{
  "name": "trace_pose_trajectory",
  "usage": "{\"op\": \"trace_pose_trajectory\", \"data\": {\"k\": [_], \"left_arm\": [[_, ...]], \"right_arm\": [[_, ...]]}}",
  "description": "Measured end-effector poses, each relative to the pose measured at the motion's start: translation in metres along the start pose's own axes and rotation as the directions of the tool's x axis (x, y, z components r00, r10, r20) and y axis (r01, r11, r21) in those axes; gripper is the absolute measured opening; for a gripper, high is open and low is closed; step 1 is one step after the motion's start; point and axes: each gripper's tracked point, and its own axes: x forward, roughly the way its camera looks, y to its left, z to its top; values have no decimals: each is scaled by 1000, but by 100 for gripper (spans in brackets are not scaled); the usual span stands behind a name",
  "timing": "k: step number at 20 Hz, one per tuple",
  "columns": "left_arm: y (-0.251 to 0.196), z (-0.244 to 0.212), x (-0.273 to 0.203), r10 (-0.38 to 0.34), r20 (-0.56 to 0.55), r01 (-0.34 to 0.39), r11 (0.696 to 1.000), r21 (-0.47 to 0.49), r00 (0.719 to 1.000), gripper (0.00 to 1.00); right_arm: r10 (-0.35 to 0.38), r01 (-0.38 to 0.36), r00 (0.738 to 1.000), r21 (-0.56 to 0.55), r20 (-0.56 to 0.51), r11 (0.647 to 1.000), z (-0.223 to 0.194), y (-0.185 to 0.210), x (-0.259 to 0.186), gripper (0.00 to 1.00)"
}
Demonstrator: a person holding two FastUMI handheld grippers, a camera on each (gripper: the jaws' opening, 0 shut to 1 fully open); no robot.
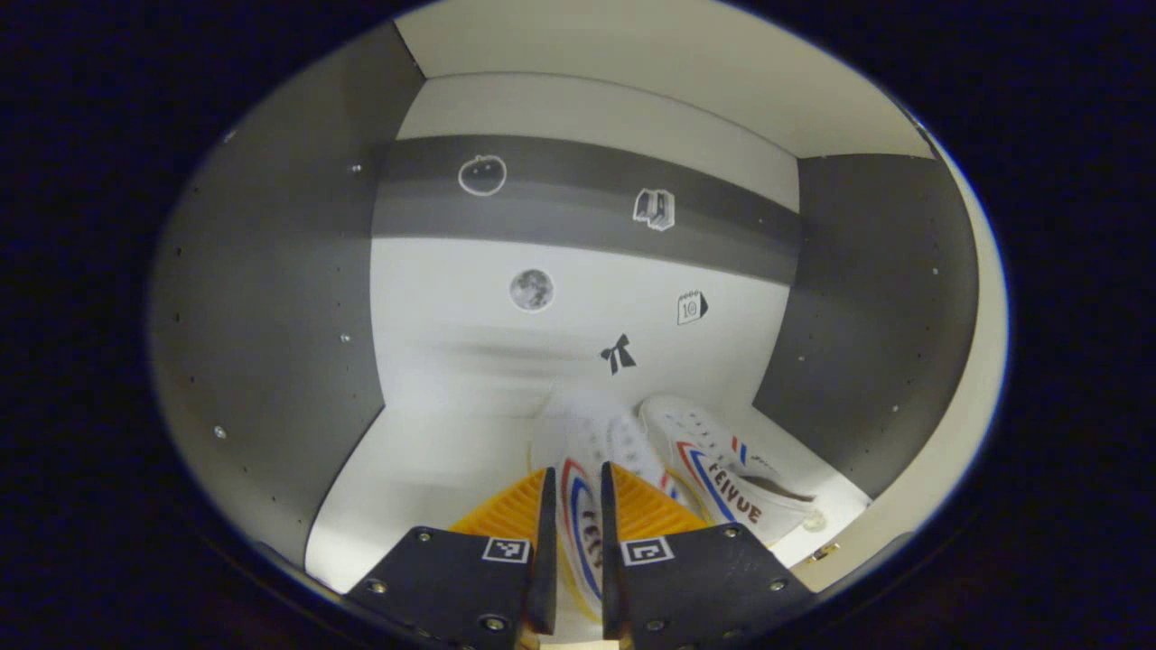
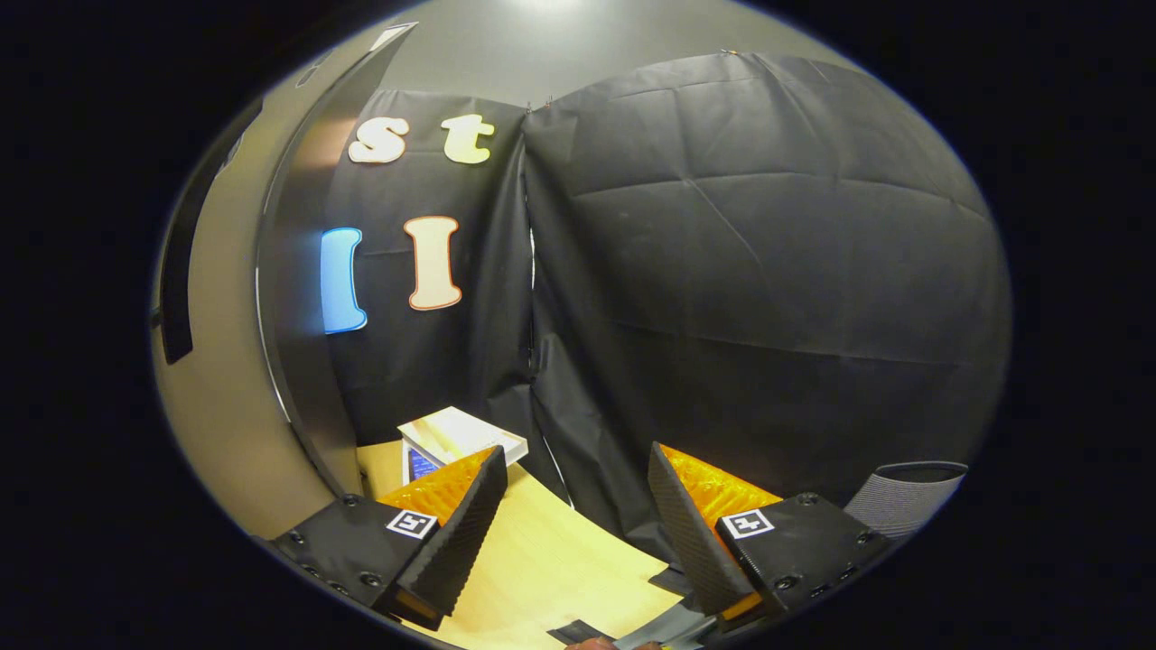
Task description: Grab one shoe with the right hand and put it into the shoe cabinet, grab the other shoe with the left hand and put it into the shoe cabinet; then close the right door with the right hand and the left door with the left hand.
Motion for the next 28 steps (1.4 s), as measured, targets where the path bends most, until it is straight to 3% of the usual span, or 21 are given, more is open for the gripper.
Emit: {"op": "trace_pose_trajectory", "data": {"k": [2,6,12,15,17,20,22,25,26,28], "left_arm": [[-1,13,-21,25,52,-28,997,67,998,23],[-13,23,-100,54,139,-79,979,185,989,94],[-41,21,-243,1,190,-36,983,182,982,95],[-39,7,-293,43,177,-71,985,159,983,95],[-52,-3,-325,32,158,-49,993,108,987,95],[-53,-16,-355,41,175,-57,995,86,984,95],[-51,-29,-366,43,163,-56,995,79,986,95],[-36,-39,-376,57,149,-66,996,63,987,94],[-29,-39,-380,64,155,-73,996,57,986,97],[-18,-44,-386,83,156,-92,994,54,984,96]], "right_arm": [[25,-25,1000,4,-2,1000,4,7,1,97],[86,-86,996,-6,14,996,29,16,-1,98],[194,-195,981,36,27,980,79,31,-27,99],[236,-236,970,0,56,972,105,34,-45,97],[252,-251,966,-18,65,968,117,36,-54,92],[278,-278,959,-22,58,960,131,47,-71,96],[319,-318,945,-35,76,948,142,62,-80,93],[344,-337,935,-83,83,938,143,75,-83,92],[347,-340,935,-94,78,936,141,79,-83,96],[340,-330,938,-123,71,936,137,82,-83,92]]}}
